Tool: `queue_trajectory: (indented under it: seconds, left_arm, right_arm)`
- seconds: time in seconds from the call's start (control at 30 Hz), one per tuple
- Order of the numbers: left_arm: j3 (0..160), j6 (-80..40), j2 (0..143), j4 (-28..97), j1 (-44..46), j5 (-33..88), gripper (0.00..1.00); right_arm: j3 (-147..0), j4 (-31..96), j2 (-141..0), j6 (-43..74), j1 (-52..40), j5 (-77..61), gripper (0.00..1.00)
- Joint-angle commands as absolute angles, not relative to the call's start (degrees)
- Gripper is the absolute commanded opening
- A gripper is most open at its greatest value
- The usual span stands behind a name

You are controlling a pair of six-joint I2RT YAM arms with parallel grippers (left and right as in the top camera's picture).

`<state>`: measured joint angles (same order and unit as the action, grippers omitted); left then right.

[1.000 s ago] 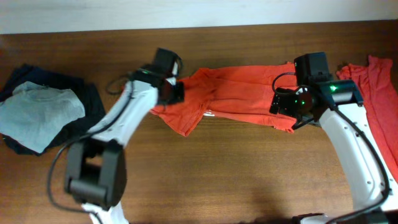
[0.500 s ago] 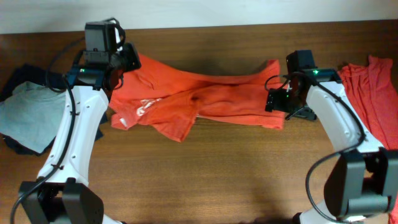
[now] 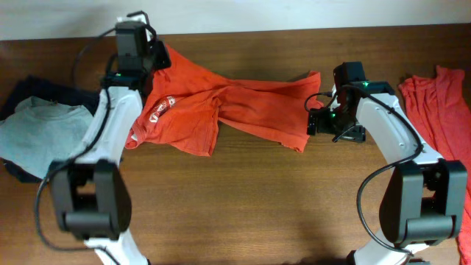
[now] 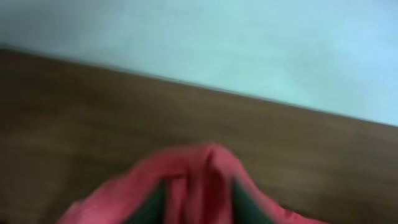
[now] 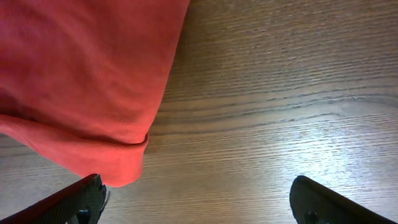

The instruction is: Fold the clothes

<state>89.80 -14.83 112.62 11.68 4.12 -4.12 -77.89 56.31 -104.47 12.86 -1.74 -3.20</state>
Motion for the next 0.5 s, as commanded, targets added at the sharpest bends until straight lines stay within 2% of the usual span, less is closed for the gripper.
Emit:
queue_trajectory:
  seconds: [0.0,0.03,0.07,0.27,0.33,0.37,0.47]
  left_arm:
    - [90.5,-20.0,116.9,13.2,1.1,-4.8,0.87]
    - [90.5,-19.9,116.9,14.7,0.5,-3.6,0.97]
    - [90.5,-19.9,116.7,16.4,0.0,-2.2,0.99]
    - [90.5,-10.7,112.6,33.1,-0.2,12.2,0.99]
    - [90.5,-8.0,111.2,38.0,1.1,15.6,0.89]
    - [90.5,-5.3,110.8,41.5,2.7,16.4,0.77]
    - [89.6,0.4,111.0,47.8,7.6,13.1,0.73]
  right_arm:
    - [-77.8,56.2,-105.2,12.3,-1.4,-4.3,0.99]
    - [-77.8,56.1,-105.2,12.3,-1.4,-4.3,0.99]
    - [-77.8,55.9,-105.3,12.3,-1.4,-4.3,0.99]
    - [-77.7,55.5,-105.3,12.3,-1.4,-4.3,0.99]
    - [-77.7,55.5,-105.3,12.3,-1.4,-4.3,0.99]
    - [-77.7,55.5,-105.3,12.3,-1.4,-4.3,0.99]
    - [-77.7,55.7,-105.3,12.4,-1.4,-4.3,0.99]
